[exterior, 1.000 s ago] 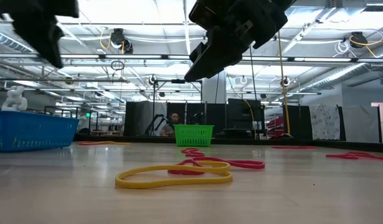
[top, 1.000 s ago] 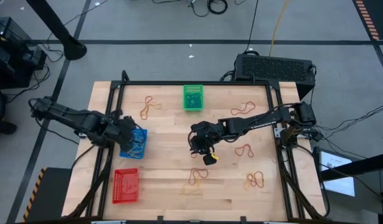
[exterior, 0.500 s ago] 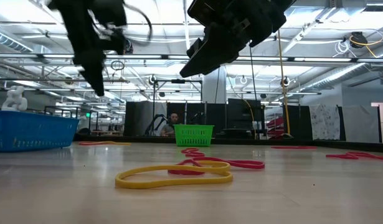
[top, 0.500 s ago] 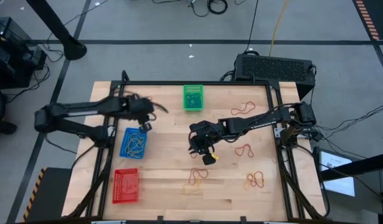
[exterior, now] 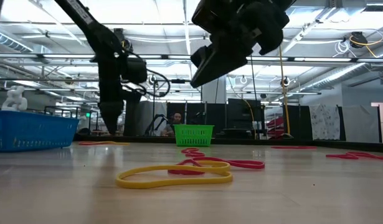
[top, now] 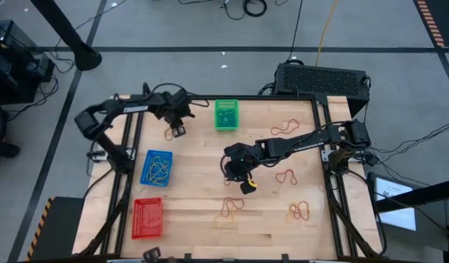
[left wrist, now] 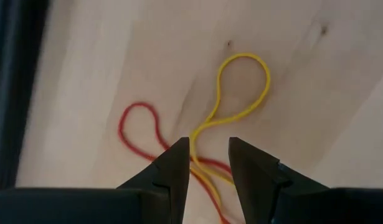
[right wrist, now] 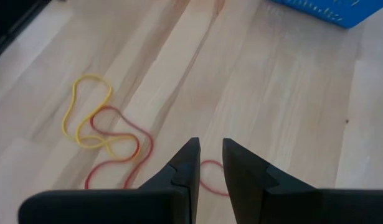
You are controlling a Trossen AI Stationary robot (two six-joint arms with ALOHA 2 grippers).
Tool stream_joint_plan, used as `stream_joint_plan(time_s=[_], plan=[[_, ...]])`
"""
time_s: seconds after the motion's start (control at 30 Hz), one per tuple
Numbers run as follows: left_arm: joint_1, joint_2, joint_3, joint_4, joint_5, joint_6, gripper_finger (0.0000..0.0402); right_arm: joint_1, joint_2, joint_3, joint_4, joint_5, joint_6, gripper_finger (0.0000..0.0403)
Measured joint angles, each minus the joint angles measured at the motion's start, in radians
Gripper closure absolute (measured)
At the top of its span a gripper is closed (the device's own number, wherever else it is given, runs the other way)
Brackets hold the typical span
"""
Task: Sort rubber bands into baskets
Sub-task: Put the yellow rubber band into the blue bin
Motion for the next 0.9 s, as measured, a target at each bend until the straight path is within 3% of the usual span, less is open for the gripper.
stream_joint_plan(time_s=[0.33, 0.5, 0.9], plan=[[0.013, 0.086, 0.025, 0.004, 0.013, 0.085, 0.0281, 0.0, 0.0, 0.0, -0.025, 0.0, -0.04, 0.0342], [0.05, 0.085, 0.026, 0.011, 0.18, 0.143, 0.0281, -0.002, 0.0, 0.0, -0.023, 0.0, -0.04, 0.0342], [0.15, 0.15, 0.031, 0.027, 0.214, 0.129, 0.0281, -0.004, 0.0, 0.0, -0.015, 0.0, -0.033, 0.0342]])
